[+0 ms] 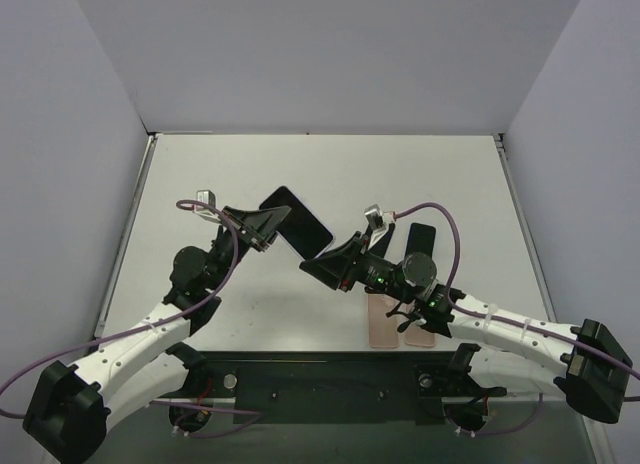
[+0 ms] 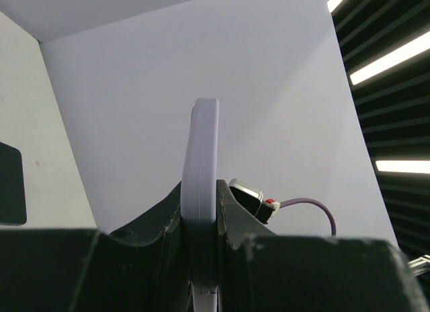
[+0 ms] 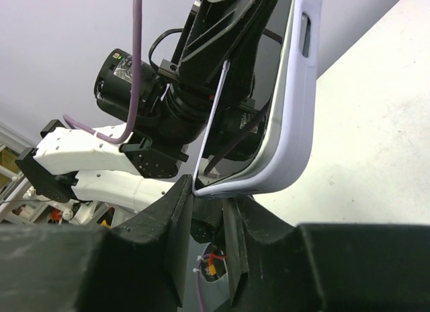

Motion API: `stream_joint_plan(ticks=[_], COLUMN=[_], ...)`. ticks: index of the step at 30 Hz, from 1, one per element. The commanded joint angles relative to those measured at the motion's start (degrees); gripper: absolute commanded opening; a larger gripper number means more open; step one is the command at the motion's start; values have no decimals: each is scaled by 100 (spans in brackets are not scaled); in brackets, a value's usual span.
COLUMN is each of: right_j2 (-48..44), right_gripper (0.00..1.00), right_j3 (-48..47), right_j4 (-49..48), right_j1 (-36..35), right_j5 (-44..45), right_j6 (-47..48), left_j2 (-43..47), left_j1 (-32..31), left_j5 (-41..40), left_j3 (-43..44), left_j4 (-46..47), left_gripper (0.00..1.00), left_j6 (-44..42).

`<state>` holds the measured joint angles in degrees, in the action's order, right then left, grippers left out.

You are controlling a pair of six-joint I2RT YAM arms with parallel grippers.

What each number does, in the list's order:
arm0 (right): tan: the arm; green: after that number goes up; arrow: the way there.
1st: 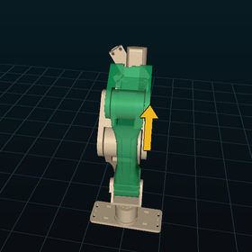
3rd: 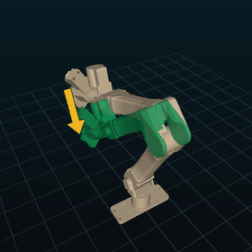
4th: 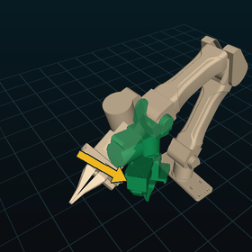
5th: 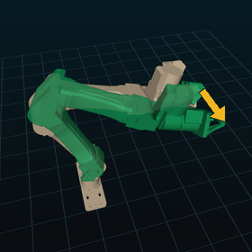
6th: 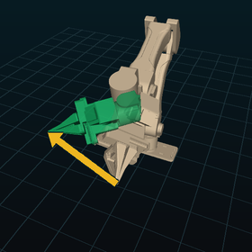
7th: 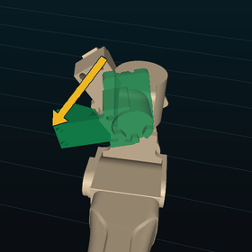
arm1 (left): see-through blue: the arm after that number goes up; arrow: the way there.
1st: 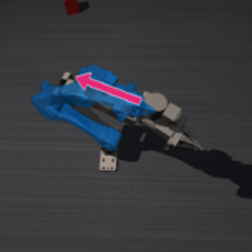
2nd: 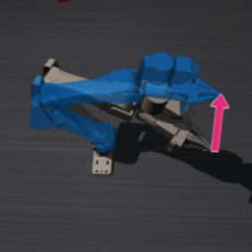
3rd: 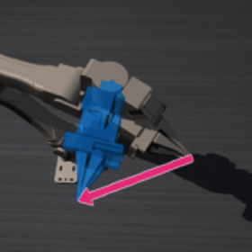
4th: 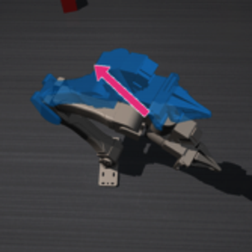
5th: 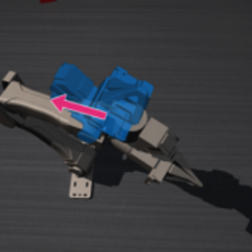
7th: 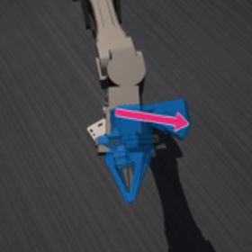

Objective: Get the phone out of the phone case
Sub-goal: Remove the phone case from the phone.

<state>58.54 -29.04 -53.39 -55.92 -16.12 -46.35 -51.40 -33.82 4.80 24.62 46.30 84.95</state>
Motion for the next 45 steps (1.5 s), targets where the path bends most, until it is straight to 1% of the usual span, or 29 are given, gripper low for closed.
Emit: stream_joint_plan(ticks=[1,3,7,8,9,10,11,14,15,17,18,19,20,21,22,23,25,26,28,29,30,31,32,33,34,36,40,42,45], right_j2=[43,61,87,104,122,113,96,17,17,87,226,323,620,762,1042,1123,1335,1352,1266,1186,933,774,355,142,-295,-869,-1775,-2083,-2260], right_gripper=[13,11,11,9,3,0,0,0,0,0,0,0,0,0,0,0,0,0,1,6,21,26,35,40,48,54,59,59,59], right_j3=[-269,-269,-348,-348,-348,-348,-287,38,125,-39,-102,-137,-137,-163,-225,-347,-497,-515,-682,-682,-647,-595,-507,-489,-428,-357,-401,-453,-611], right_j4=[-656,-586,-550,-602,-603,-603,-603,-761,-604,78,161,-195,-625,-1464,-1786,-2224,-2325,-2230,-1546,-1004,-720,-91,238,1076,1737,2477,3665,3983,4029], right_j1=[-59,-59,-50,-50,-50,-50,-59,-50,-33,90,299,458,851,1003,1300,1390,1505,1505,1505,1470,1453,1383,1347,1269,1224,1084,1057,1057,1057], right_j5=[-137,-41,47,65,65,56,21,-259,-512,-777,-892,-1302,-1506,-1865,-2130,-2167,-2290,-2177,-1975,-1904,-1721,-1580,-1239,-1062,-703,-499,-252,-242,-295], right_j6=[143,231,293,319,345,555,687,1949,2598,3243,3263,2837,2494,1638,1307,677,234,92,-190,-269,-278,-209,-156,-68,-24,82,152,91,-216], left_j2=[244,253,279,288,297,288,271,148,34,-194,-274,-414,-441,-433,-389,-223,92,190,358,358,350,358,385,437,455,482,455,420,394], left_j1=[-37,-37,-36,-37,-37,-37,-28,-28,-19,-19,-19,-19,-19,-28,-28,-28,-2,-1,16,60,104,121,148,165,200,262,350,376,385], left_j5=[-137,-85,30,47,100,126,214,416,547,776,881,1039,1119,1311,1374,1444,1445,1428,1453,1454,1489,1498,1454,1419,1358,1322,1226,1217,1208], left_j3=[183,192,218,210,201,201,183,96,78,8,16,25,69,95,148,157,157,157,201,210,227,227,227,236,236,271,385,455,526], left_j4=[538,520,511,546,555,555,581,1037,1273,1913,2118,2476,2567,2585,2516,2306,1623,1419,1039,1021,1038,934,855,663,574,389,336,205,98], left_gripper=[0,0,0,0,0,0,0,0,0,0,0,0,0,0,0,0,0,0,0,0,0,0,0,0,0,0,0,0,0], left_j6=[232,312,364,443,496,679,951,1646,2109,2707,2859,3061,3115,3090,3046,2871,2538,2422,2071,1939,1816,1615,1517,1272,1166,736,278,137,-48])
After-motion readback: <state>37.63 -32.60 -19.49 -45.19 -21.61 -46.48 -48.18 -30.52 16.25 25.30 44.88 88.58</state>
